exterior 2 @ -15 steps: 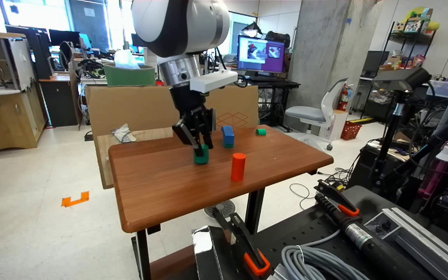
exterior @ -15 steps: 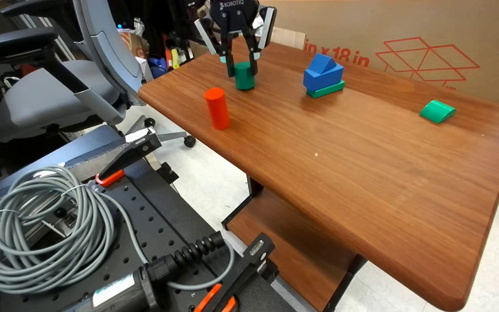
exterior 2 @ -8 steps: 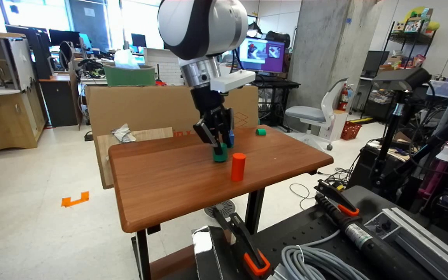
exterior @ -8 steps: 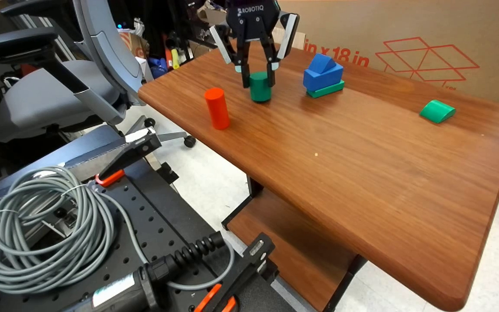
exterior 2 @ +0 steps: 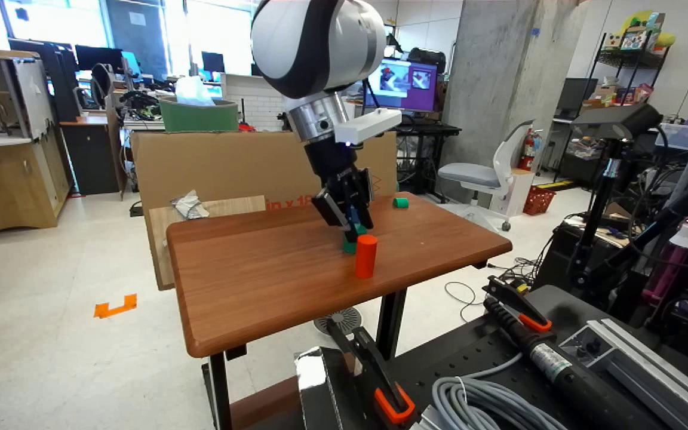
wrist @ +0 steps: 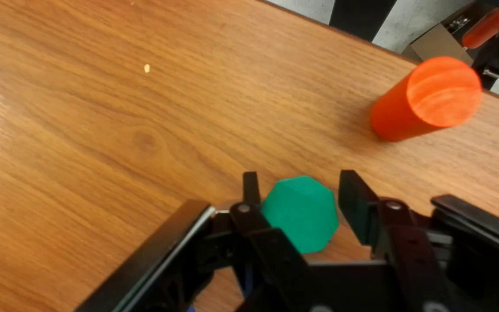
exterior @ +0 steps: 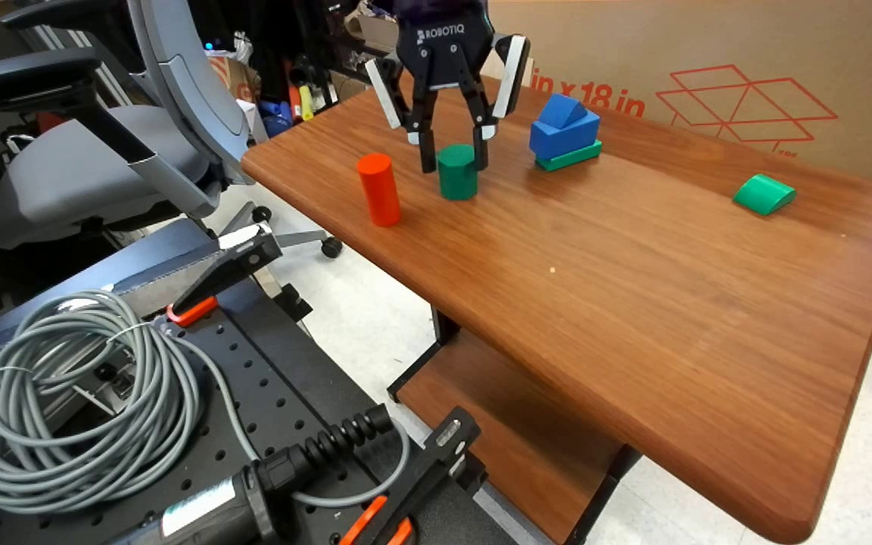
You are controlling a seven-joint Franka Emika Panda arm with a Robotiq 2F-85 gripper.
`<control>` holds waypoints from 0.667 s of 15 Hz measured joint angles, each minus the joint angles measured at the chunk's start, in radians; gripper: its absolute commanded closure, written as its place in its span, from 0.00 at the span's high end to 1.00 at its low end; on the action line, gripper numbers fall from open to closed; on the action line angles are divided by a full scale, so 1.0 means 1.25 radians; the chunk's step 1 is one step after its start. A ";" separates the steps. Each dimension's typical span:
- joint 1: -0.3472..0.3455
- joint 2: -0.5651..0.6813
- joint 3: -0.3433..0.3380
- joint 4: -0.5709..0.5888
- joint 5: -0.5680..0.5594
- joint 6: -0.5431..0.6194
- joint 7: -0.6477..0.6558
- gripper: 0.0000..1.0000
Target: Move the left green block to the right
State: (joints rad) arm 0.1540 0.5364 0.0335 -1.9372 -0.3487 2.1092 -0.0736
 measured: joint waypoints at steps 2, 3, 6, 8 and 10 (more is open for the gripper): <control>0.004 -0.005 0.000 -0.007 -0.018 -0.001 0.001 0.97; 0.006 -0.012 0.000 -0.011 -0.025 0.001 0.001 1.00; 0.008 -0.060 0.002 -0.037 -0.035 0.017 0.006 1.00; 0.007 -0.115 0.002 -0.067 -0.031 0.047 0.012 1.00; 0.001 -0.181 0.006 -0.102 -0.004 0.069 0.016 1.00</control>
State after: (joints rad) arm 0.1548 0.3103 0.0411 -2.0650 -0.3532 2.1953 -0.0533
